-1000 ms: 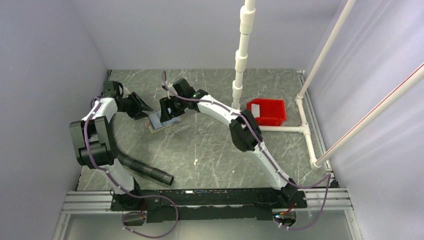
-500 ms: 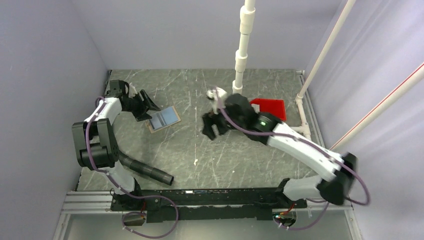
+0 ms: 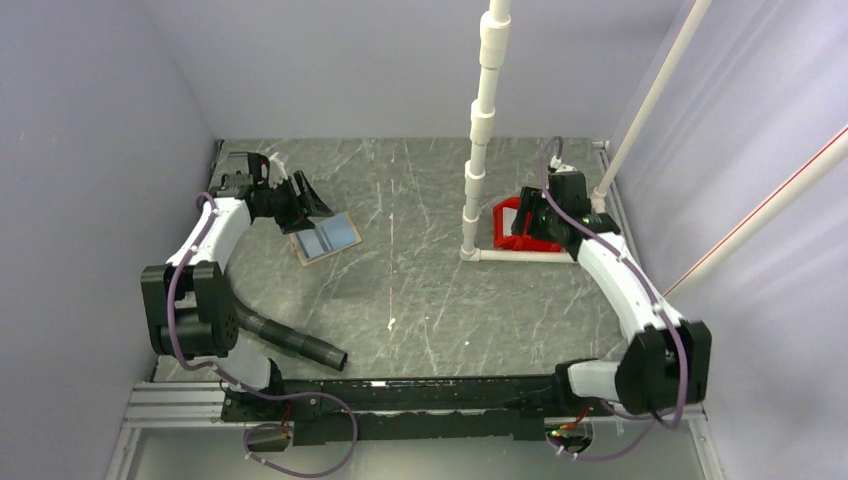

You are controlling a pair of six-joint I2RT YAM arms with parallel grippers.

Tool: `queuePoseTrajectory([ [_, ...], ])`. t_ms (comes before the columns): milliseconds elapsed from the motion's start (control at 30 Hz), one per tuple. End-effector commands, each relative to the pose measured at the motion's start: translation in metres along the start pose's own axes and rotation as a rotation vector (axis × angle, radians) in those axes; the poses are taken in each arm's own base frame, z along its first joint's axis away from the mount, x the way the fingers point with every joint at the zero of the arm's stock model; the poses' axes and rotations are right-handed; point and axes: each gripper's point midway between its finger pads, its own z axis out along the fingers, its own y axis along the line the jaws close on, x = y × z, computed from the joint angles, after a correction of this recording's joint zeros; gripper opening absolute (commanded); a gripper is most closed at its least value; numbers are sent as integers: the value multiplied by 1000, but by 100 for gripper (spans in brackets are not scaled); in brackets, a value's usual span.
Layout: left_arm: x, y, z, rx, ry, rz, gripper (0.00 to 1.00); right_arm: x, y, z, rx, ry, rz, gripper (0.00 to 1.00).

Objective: Put the credit cards into the card holder
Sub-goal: Pick up the credit card from the storage box.

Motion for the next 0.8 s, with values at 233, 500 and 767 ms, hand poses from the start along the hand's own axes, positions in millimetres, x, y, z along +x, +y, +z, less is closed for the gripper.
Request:
queuePoseTrajectory([
  [233, 3, -16, -5, 65, -5, 46, 69, -56, -5, 78, -74, 37, 163, 81],
  [500, 3, -21, -6, 97, -3, 45, 69, -36, -2, 114, -139, 131, 197, 81],
  [767, 4, -23, -7, 104, -4, 45, 69, -21, 7, 132, -201, 189, 221, 79],
])
